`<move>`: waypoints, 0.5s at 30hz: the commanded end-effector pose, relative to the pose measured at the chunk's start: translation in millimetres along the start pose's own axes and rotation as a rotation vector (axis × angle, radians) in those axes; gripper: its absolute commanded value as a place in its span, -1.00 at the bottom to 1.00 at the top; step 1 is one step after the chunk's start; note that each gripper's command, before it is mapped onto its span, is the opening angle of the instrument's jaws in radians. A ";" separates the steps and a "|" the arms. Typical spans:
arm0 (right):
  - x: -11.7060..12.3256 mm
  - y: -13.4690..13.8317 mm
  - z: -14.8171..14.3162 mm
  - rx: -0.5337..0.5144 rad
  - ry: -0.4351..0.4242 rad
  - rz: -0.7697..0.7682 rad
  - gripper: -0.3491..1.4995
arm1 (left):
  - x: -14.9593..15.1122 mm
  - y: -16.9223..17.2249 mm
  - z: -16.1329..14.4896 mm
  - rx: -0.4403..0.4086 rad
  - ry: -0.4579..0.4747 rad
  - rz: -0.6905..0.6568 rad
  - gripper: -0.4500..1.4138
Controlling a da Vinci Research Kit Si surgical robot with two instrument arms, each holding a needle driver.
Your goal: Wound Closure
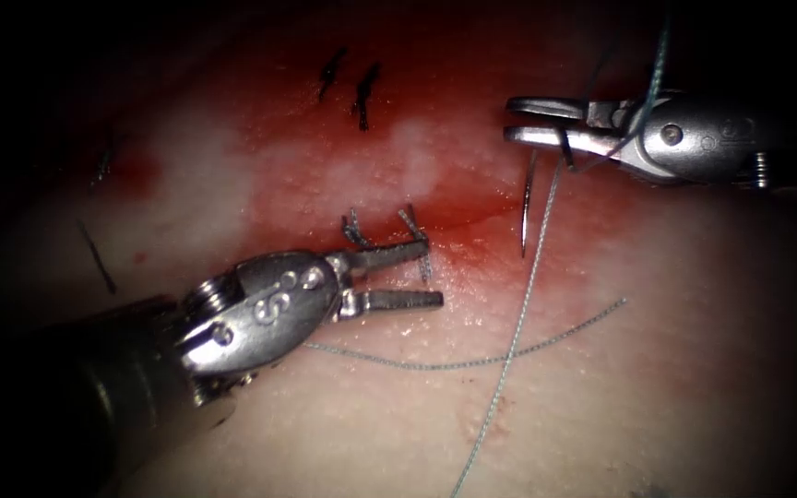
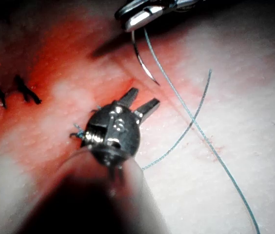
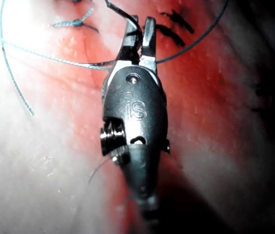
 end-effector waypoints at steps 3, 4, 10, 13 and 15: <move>-0.7 0.4 0.9 -0.032 0.035 -0.009 -1.00 | -0.9 -0.7 1.8 0.034 -0.016 0.016 -0.57; -0.6 0.5 0.9 -0.044 0.047 -0.019 -1.00 | -1.3 -0.9 2.3 0.047 -0.025 0.021 -0.59; -0.7 0.5 1.4 -0.060 0.104 -0.087 -1.00 | -2.9 -1.3 5.2 0.091 -0.111 0.040 -0.59; -1.2 0.1 1.6 -0.055 0.121 -0.138 -1.00 | -3.6 -1.6 6.4 0.110 -0.139 0.040 -0.59; -1.7 -0.2 1.9 -0.055 0.127 -0.168 -1.00 | -4.1 -1.7 7.1 0.117 -0.152 0.040 -0.57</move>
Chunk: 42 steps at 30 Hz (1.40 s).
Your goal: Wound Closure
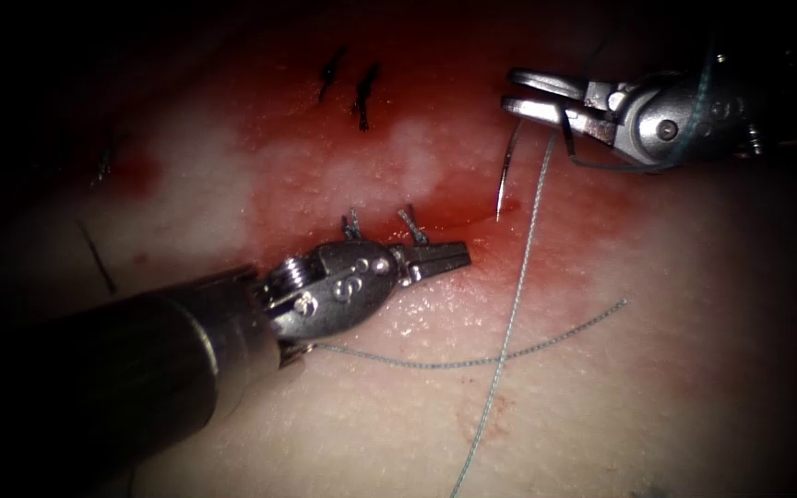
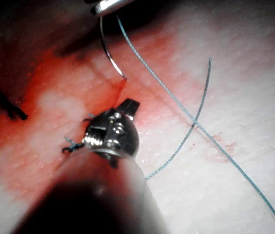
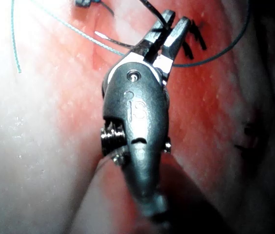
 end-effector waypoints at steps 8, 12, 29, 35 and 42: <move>-2.3 -1.1 1.8 -0.010 0.004 -0.110 -1.00 | -0.6 0.7 3.5 -0.016 -0.028 0.004 -0.50; -2.7 -1.2 1.9 -0.012 0.006 -0.144 -1.00 | -0.8 0.9 3.7 -0.023 -0.050 0.002 -0.46; -4.1 -2.5 2.2 0.001 -0.013 -0.202 -1.00 | -1.6 1.8 3.7 -0.052 -0.090 -0.018 -0.39; -4.3 -2.9 2.2 0.004 -0.017 -0.206 -1.00 | -1.5 1.7 3.4 -0.056 -0.090 -0.019 -0.37; -5.2 -3.7 2.4 0.026 -0.040 -0.220 -1.00 | -1.2 1.6 2.8 -0.063 -0.089 -0.021 -0.37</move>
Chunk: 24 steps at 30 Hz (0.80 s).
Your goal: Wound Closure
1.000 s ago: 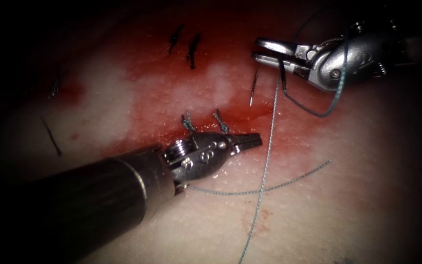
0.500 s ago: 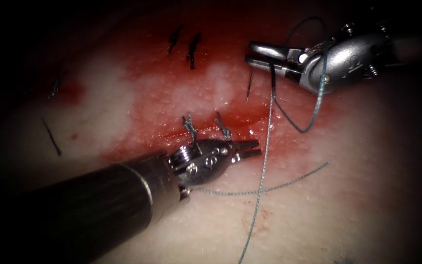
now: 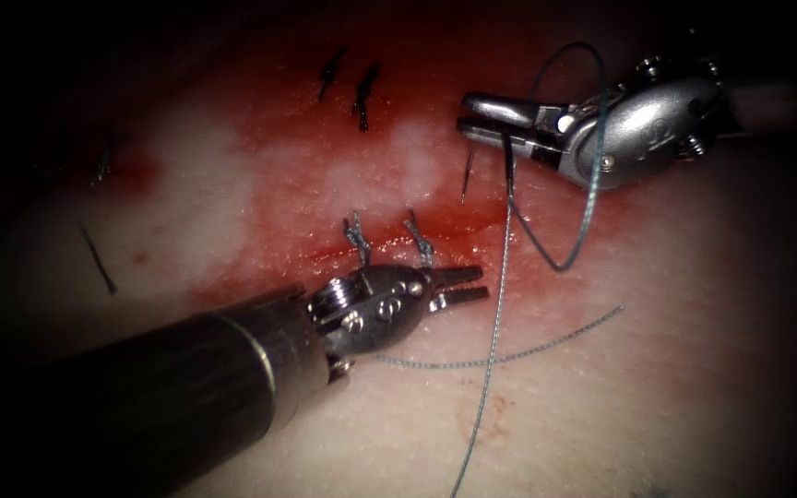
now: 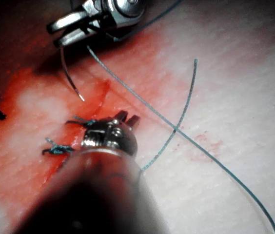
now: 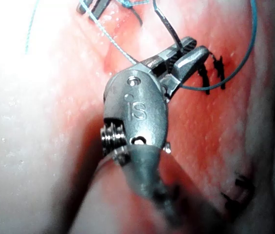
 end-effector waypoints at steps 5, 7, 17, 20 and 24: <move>-1.3 -1.8 1.0 0.019 -0.006 -0.017 -1.00 | 0.2 -0.1 0.4 -0.006 0.002 -0.003 -0.37; -1.6 -2.4 0.9 0.030 -0.013 -0.024 -1.00 | 0.3 -0.1 0.3 -0.007 0.002 -0.003 -0.37; -2.5 -5.0 0.3 0.080 -0.038 -0.053 -1.00 | 0.2 -0.2 0.2 -0.009 0.003 -0.009 -0.39; -2.4 -5.1 0.1 0.082 -0.037 -0.035 -1.00 | 0.2 -0.4 0.3 -0.009 0.003 -0.014 -0.39; -2.2 -5.0 0.1 0.083 -0.039 -0.009 -1.00 | -0.1 -1.0 0.4 0.003 -0.002 -0.012 -0.41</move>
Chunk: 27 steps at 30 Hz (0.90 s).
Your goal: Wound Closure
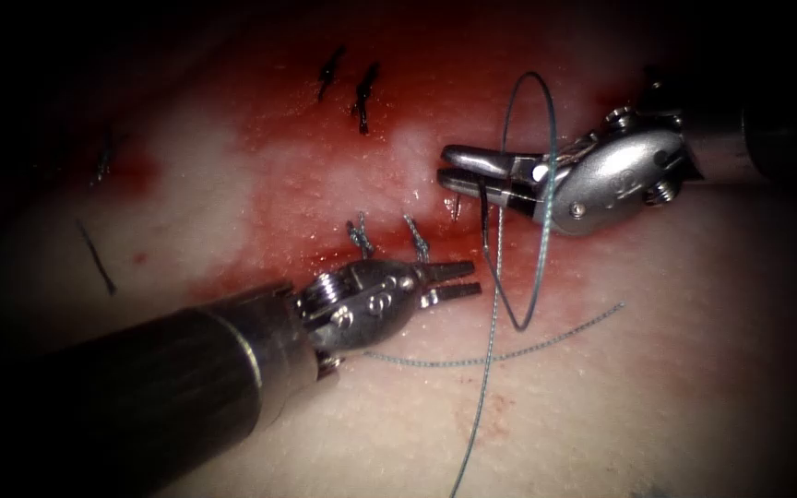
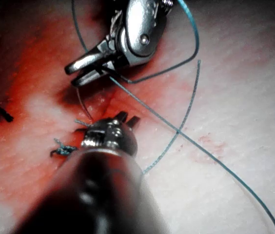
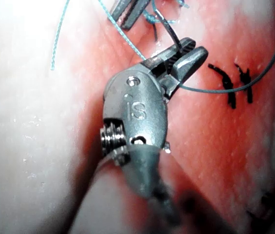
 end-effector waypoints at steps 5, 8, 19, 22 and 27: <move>-0.1 0.5 0.7 -0.010 0.007 0.061 -1.00 | -0.9 0.0 1.6 0.015 -0.009 0.011 -0.44; 0.0 1.0 0.8 -0.010 0.007 0.108 -1.00 | -1.8 0.3 2.3 0.011 -0.041 0.011 -0.46; 0.4 3.8 1.3 0.012 0.008 0.389 -1.00 | -6.3 2.4 3.9 -0.081 -0.194 -0.025 -0.46; 0.3 4.1 1.4 0.016 0.008 0.450 -1.00 | -6.7 2.3 3.9 -0.086 -0.204 -0.025 -0.44; -0.2 4.4 2.0 0.065 0.003 0.555 -1.00 | -6.8 1.7 3.8 -0.090 -0.202 -0.027 -0.39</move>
